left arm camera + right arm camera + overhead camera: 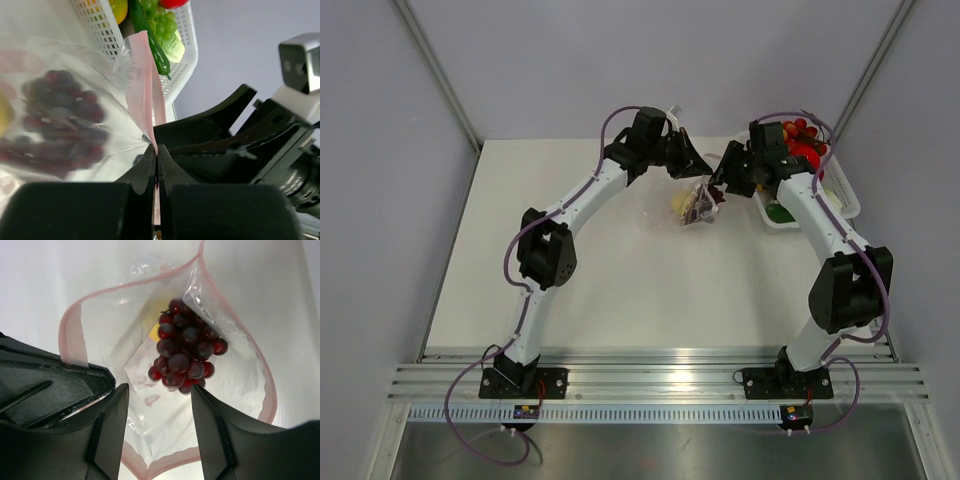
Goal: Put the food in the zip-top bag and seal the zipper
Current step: Place the fake fruit in the zipper food storage bag, then adjust the zipper food storage bag at the center of the board.
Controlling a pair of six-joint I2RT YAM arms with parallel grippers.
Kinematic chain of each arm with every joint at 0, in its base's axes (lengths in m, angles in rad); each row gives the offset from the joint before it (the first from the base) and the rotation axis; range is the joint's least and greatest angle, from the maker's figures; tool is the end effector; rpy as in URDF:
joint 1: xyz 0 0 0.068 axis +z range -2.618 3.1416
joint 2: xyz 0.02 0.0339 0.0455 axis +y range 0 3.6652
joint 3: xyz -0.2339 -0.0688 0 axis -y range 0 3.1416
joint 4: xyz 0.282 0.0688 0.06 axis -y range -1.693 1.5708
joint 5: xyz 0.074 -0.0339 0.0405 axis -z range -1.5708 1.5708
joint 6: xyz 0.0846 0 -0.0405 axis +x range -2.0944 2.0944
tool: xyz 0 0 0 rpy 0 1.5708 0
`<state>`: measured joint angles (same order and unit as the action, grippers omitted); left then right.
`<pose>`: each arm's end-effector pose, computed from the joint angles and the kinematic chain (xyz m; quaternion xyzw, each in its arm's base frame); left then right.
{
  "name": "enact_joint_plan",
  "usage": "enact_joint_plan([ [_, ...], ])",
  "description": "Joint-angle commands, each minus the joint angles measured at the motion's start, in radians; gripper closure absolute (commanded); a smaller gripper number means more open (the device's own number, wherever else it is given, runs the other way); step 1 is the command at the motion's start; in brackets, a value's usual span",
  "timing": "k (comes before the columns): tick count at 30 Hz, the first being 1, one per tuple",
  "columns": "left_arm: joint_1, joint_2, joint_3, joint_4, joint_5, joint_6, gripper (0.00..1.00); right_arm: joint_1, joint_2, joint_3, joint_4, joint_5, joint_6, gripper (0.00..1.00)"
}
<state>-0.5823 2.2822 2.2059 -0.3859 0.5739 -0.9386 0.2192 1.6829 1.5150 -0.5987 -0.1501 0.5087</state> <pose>0.4661 -0.3619 0.2643 0.0021 0.8290 -0.5223 0.1999 0.4343 0.1097 0.2486 0.1033 0.9123 0.2034 0.3401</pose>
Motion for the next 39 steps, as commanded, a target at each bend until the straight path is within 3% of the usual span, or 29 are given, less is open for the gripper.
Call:
enact_joint_plan([
  [1,0.007,-0.112,-0.015,0.061,0.050,0.040,1.00,0.008,-0.061,0.099,-0.062,0.035,-0.022,0.40],
  [5,0.007,-0.135,-0.054,0.065,0.053,0.047,1.00,0.009,-0.100,0.106,-0.070,0.120,0.014,0.39],
  [8,0.007,-0.153,-0.078,0.067,0.052,0.055,1.00,0.000,-0.092,0.096,-0.102,0.210,0.027,0.31],
  [14,0.007,-0.178,-0.097,0.067,0.047,0.064,1.00,-0.004,-0.054,0.022,-0.125,0.222,0.025,0.18],
  [19,0.007,-0.200,-0.129,0.062,0.043,0.073,1.00,-0.006,-0.014,-0.032,-0.118,0.204,0.036,0.20],
  [21,0.007,-0.210,-0.143,0.064,0.038,0.077,1.00,-0.006,-0.006,-0.050,-0.101,0.184,0.040,0.25],
  [22,0.007,-0.213,-0.152,0.065,0.037,0.078,1.00,-0.006,0.001,-0.052,-0.101,0.175,0.045,0.36],
  [24,0.007,-0.224,-0.163,0.065,0.034,0.080,1.00,-0.004,-0.002,-0.055,-0.087,0.155,0.051,0.49],
  [25,0.007,-0.228,-0.167,0.067,0.032,0.081,1.00,-0.006,-0.005,-0.053,-0.084,0.155,0.056,0.61],
  [26,0.007,-0.237,-0.173,0.067,0.034,0.081,1.00,-0.006,-0.009,-0.036,-0.085,0.129,0.062,0.82],
  [28,0.010,-0.248,-0.169,0.044,0.043,0.092,1.00,-0.006,-0.031,-0.001,-0.093,0.088,0.071,1.00],
  [32,0.030,-0.311,-0.117,-0.054,-0.014,0.156,1.00,-0.004,-0.094,0.149,-0.081,0.005,0.071,1.00],
  [35,0.056,-0.357,0.009,-0.186,-0.091,0.234,1.00,-0.003,-0.120,0.253,-0.119,-0.055,0.060,1.00],
  [39,0.064,-0.432,-0.003,-0.228,-0.161,0.268,1.00,-0.003,-0.158,0.261,-0.095,-0.132,0.079,1.00],
])
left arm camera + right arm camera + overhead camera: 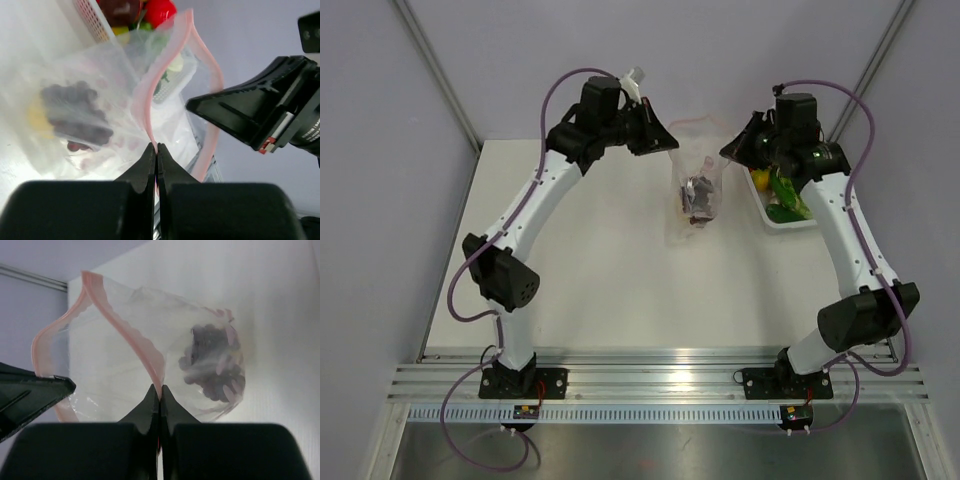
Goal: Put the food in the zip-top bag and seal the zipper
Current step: Adjust the zipper food storage bag at the center of the board.
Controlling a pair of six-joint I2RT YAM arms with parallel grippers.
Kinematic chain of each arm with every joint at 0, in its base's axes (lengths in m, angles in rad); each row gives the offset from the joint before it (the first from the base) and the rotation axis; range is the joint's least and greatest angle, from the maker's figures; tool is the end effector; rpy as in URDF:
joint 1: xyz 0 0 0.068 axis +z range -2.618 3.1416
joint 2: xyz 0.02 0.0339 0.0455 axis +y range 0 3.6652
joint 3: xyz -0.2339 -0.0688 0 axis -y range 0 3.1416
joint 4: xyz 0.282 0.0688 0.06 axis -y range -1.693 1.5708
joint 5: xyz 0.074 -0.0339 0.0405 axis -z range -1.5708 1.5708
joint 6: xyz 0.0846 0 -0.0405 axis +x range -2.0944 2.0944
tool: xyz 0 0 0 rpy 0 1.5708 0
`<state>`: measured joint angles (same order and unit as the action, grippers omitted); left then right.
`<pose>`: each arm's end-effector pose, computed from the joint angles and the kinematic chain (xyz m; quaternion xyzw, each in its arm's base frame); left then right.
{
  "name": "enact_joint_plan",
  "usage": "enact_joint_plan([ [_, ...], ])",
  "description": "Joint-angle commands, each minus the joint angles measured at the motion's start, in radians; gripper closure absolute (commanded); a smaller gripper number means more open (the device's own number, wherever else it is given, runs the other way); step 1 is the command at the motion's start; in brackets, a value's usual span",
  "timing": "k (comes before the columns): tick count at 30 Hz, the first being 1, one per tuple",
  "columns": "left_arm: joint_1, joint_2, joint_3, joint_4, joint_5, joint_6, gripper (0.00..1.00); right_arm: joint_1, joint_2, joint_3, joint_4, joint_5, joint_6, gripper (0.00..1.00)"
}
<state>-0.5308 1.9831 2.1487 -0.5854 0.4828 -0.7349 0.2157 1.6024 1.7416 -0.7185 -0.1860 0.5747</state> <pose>0.4268 -0.2961 0.3728 0.0464 0.8236 -0.4743 0.3075 0.4165 0.1073 0.3598 0.1129 0.8696 0.2577 0.4057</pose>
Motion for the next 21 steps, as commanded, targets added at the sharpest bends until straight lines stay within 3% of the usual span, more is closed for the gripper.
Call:
enact_joint_plan([
  [1,0.012,-0.154,0.040,-0.027,-0.085,0.069,1.00,0.001,-0.093,0.020,0.036,-0.104,0.019,1.00],
  [8,0.012,-0.167,-0.154,-0.007,-0.151,0.094,1.00,0.001,-0.070,-0.175,0.086,-0.049,-0.010,1.00],
  [13,-0.001,-0.098,-0.185,0.009,-0.135,0.083,1.00,0.001,0.051,-0.215,0.050,-0.009,-0.070,0.96],
  [15,-0.020,-0.063,-0.159,-0.008,-0.138,0.089,1.00,-0.001,0.065,-0.212,0.039,-0.016,-0.073,0.80],
  [16,-0.031,-0.053,-0.141,-0.011,-0.144,0.094,1.00,-0.001,0.059,-0.217,0.051,-0.013,-0.073,0.65],
  [18,-0.040,-0.037,-0.121,-0.013,-0.153,0.095,1.00,0.001,0.033,-0.211,0.050,0.032,-0.073,0.46],
  [21,-0.043,0.000,-0.044,-0.046,-0.164,0.107,1.00,0.001,0.002,-0.139,-0.002,0.089,-0.116,0.34],
])
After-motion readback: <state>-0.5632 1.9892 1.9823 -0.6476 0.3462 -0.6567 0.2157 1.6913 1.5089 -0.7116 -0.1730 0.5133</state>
